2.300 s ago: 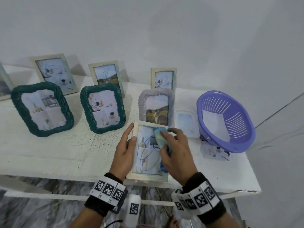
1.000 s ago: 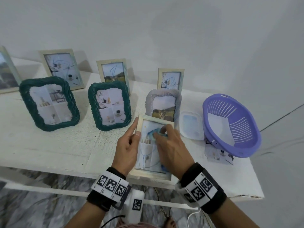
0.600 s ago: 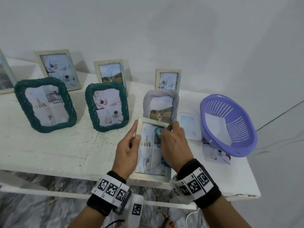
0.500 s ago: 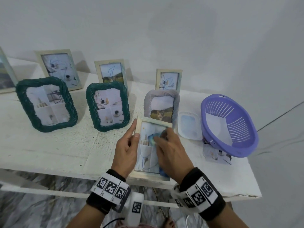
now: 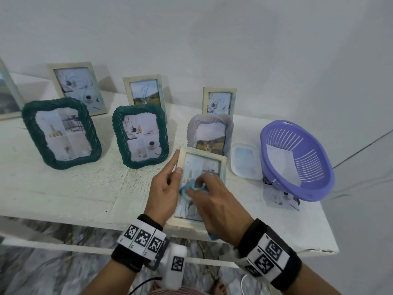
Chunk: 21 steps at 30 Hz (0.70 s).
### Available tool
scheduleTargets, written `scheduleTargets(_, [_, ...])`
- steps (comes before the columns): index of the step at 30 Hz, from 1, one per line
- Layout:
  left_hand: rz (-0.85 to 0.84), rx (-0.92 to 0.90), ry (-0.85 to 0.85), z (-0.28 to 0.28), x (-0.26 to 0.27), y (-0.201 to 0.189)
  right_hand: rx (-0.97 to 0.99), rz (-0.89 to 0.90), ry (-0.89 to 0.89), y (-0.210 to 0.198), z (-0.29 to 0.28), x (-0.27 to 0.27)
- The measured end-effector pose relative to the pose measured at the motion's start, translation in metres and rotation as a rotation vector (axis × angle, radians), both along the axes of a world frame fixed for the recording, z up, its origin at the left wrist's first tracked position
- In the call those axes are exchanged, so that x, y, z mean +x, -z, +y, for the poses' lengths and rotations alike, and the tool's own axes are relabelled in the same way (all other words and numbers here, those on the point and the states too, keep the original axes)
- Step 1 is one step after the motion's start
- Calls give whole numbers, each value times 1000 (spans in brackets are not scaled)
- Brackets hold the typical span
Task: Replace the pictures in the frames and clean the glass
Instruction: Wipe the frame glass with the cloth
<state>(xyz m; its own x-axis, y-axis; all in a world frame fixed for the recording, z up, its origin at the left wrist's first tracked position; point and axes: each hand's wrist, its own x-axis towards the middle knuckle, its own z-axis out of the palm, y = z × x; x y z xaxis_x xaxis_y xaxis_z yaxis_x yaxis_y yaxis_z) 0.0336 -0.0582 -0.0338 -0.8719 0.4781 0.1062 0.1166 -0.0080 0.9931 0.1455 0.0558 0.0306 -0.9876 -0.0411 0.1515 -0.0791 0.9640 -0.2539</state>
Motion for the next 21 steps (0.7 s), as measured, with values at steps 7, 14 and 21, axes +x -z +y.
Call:
scheduleTargets(7, [-10,-3,31,1,-5,6,95,17,109,2,30,-9])
scheduleTargets(14, [-48,12,65,0,-4,7,77,-98,-180,-4,2,1])
scheduleTargets(21, [-41,7,13,1,0,8,97,-19,-24,-5,22,-18])
